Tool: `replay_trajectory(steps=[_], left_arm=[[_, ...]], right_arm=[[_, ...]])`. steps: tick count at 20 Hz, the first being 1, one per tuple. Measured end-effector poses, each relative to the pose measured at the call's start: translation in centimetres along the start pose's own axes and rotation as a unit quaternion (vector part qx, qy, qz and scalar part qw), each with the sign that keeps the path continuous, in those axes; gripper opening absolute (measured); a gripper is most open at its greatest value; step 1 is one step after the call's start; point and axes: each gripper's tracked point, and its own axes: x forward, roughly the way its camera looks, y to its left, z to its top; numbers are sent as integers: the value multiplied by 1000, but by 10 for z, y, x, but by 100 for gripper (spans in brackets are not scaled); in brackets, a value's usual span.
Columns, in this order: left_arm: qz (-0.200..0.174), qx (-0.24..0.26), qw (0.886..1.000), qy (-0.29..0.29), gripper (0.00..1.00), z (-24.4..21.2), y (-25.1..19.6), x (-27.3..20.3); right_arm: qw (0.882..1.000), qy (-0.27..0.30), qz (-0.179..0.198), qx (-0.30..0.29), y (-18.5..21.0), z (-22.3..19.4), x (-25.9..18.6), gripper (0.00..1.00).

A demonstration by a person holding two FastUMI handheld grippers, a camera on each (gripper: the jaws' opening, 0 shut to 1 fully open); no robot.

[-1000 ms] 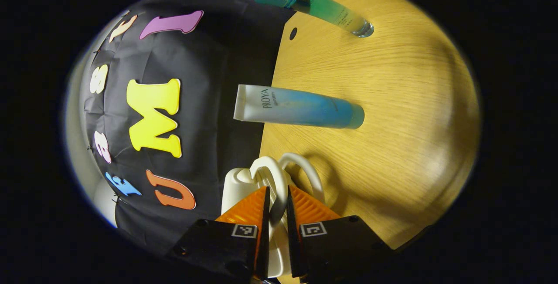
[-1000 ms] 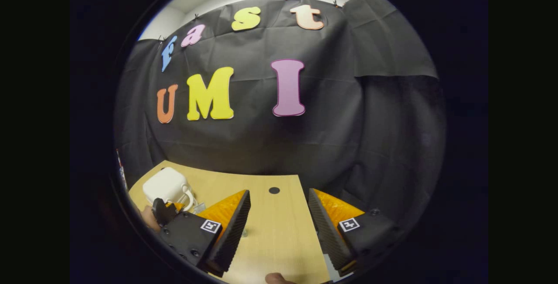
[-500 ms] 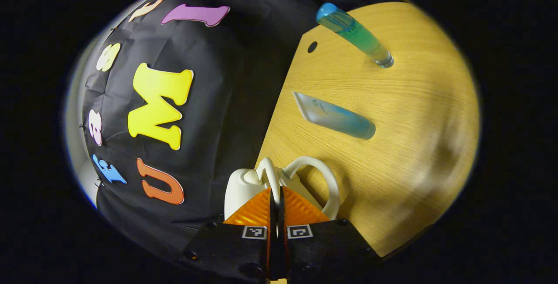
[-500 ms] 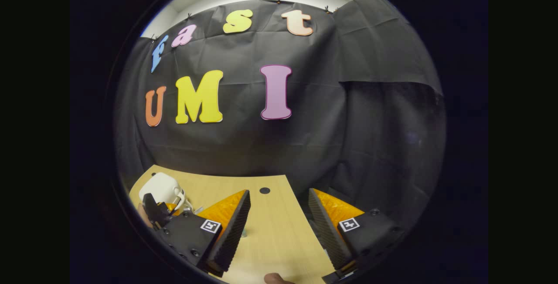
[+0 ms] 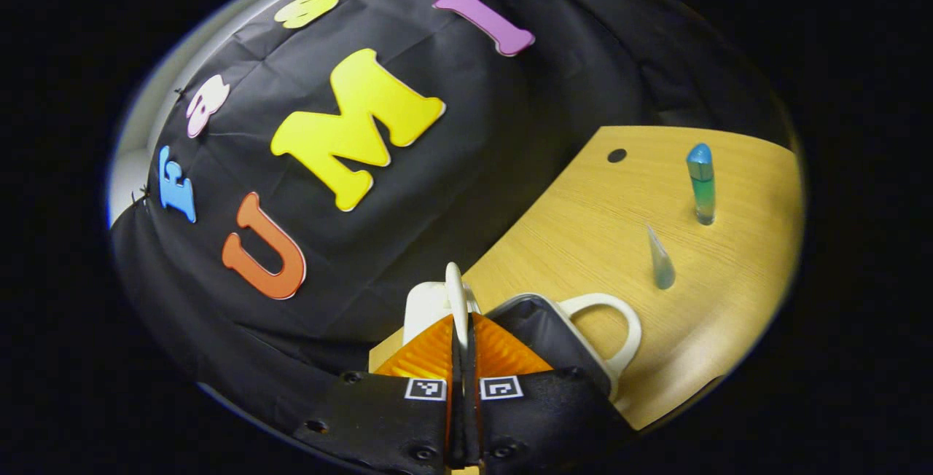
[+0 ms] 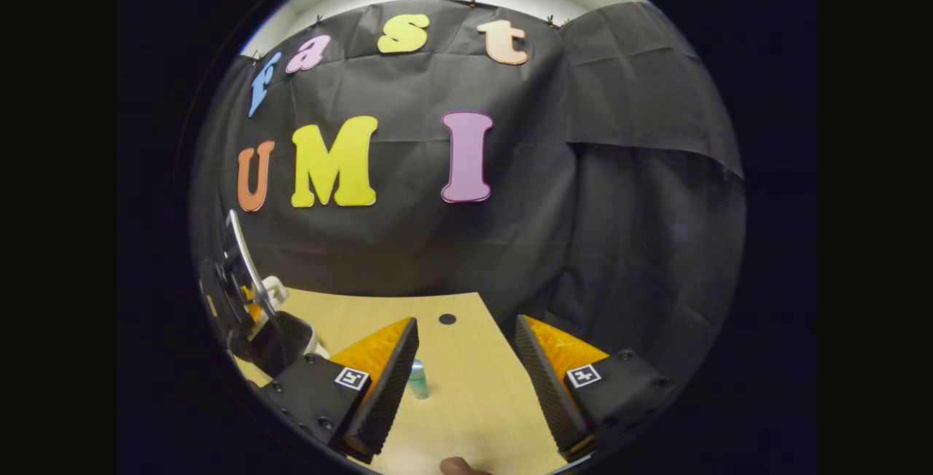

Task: First open the suitcase, pack the skin care products into it, and then close the suitcase.

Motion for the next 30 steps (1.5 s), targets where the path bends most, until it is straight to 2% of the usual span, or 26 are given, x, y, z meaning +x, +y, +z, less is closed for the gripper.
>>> replay_trajectory(steps=[3,8,13,16,20,23,30], left_arm=[[1,-60,998,5,3,-9,47,-2],[35,-126,991,26,2,-51,125,-5],[75,-124,987,73,3,-127,179,6],[83,-125,984,99,3,-170,201,12],[72,-118,979,148,3,-243,210,27],[53,-140,974,172,3,-284,203,35],[-3,-179,960,214,3,-359,172,56]], right_arm=[[1000,3,5,1,21,2,2,78],[1000,1,9,-10,53,7,7,79],[1000,13,11,-15,81,2,11,80],[999,30,-5,-12,84,-8,18,80],[998,47,-31,-19,85,-20,20,80],[997,58,-37,-29,93,-27,20,80],[995,75,-42,-50,109,-39,18,80]])
